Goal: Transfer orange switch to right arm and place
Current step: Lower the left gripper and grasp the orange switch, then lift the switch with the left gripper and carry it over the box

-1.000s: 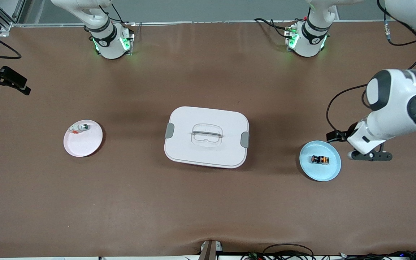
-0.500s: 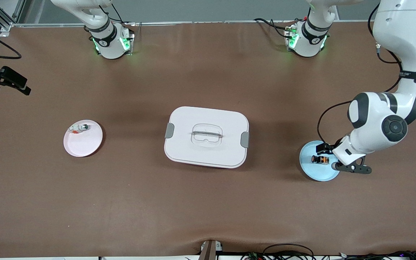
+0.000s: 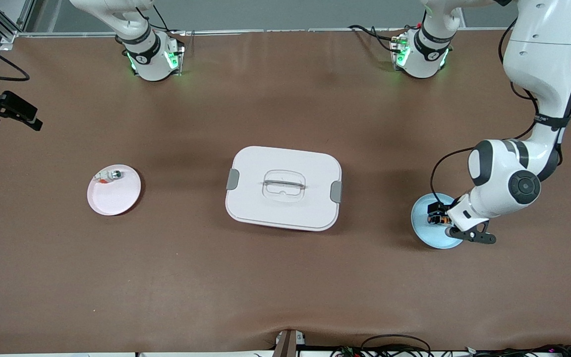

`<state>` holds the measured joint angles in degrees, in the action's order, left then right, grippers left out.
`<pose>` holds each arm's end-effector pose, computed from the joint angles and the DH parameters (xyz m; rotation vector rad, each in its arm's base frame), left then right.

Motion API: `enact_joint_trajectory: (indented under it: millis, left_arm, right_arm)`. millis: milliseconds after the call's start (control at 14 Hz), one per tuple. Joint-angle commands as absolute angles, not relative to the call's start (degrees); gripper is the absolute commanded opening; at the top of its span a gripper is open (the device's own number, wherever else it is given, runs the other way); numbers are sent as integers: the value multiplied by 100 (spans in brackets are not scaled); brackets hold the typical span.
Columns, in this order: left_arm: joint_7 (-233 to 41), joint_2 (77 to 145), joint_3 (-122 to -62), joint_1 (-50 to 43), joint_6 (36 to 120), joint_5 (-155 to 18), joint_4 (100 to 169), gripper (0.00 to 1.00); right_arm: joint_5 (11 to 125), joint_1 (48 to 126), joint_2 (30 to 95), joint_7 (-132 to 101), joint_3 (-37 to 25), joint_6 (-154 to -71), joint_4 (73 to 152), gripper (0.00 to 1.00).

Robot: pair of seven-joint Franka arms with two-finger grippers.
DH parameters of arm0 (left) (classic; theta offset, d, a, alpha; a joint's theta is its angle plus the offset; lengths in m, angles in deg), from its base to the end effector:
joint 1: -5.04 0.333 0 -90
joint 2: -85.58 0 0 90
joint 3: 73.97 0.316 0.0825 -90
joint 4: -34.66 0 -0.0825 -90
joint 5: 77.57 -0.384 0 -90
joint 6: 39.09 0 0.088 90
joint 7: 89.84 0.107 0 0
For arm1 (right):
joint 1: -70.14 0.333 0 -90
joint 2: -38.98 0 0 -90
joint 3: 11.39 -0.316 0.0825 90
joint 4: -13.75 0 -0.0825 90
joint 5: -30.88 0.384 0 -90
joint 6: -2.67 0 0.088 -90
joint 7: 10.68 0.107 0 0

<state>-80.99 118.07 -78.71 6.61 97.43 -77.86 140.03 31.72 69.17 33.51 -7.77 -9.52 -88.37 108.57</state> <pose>0.6430 -0.0324 0.2179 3.0837 -0.3111 -0.0301 0.5256 -0.0254 0.6379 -3.1195 0.1566 -0.0460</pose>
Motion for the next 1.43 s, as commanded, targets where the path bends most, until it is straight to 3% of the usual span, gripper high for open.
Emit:
enact_joint_trajectory:
  millis: [0,214,500,857,1357]
  left_arm:
    - [-8026,11994,-7871,679,10021,-7837,13987,94]
    - [-8026,12144,-7863,679,10258,-7837,13987,90]
    - [-8026,12162,-7871,688,10259,-7837,14083,74]
    - [-8035,11969,-7871,688,10154,-7837,14154,11]
    - [-8228,11073,-7880,670,8977,-7766,13847,4]
  right_arm:
    - [3211,6812,3212,-804,-1024,-8856,10973,100]
    - [3211,6820,3212,-804,-1024,-8865,10973,100]
    - [3211,6820,3212,-804,-1024,-8856,10973,100]
    - [3211,6820,3212,-804,-1024,-8856,10973,100]
    - [3211,6812,3212,-804,-1024,-8856,10973,100]
